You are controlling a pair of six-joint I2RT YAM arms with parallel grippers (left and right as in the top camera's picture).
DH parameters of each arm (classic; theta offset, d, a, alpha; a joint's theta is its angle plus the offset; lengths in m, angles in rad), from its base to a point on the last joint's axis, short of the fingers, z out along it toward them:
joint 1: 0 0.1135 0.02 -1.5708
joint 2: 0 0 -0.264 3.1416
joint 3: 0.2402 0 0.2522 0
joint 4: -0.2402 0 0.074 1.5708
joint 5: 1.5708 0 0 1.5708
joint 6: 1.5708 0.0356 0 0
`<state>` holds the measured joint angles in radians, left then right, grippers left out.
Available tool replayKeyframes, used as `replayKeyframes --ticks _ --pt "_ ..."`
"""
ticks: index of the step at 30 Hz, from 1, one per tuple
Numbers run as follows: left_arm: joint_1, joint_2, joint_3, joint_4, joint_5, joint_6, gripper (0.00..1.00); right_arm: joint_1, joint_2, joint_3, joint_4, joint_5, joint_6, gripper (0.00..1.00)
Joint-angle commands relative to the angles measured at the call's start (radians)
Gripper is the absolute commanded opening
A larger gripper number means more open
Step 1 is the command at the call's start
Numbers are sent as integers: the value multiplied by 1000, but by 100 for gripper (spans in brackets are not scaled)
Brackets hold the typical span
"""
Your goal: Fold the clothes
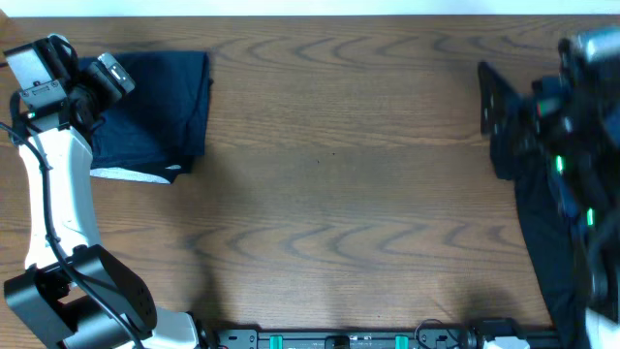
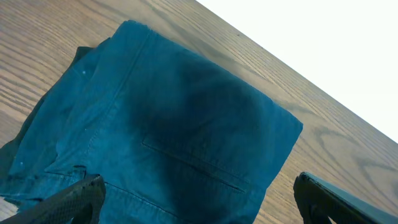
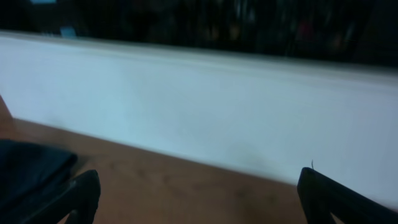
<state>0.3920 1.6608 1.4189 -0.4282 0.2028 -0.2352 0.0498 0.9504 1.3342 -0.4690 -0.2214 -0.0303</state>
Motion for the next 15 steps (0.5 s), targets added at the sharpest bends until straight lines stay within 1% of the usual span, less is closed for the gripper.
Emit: replayKeyframes --ticks 1,4,7,11,15 --pt "2 6 1 -1 -6 5 98 13 -130 -168 28 42 -72 99" --pt "2 6 1 -1 -6 5 98 13 -277 -341 82 41 -72 99" --pt "2 6 1 -1 -6 5 98 13 -414 -563 209 41 -72 99" --pt "2 6 1 -1 -6 5 98 2 -518 -811 388 30 -66 99" --pt "2 6 1 -1 -6 5 98 8 -620 -1016 526 31 -38 99"
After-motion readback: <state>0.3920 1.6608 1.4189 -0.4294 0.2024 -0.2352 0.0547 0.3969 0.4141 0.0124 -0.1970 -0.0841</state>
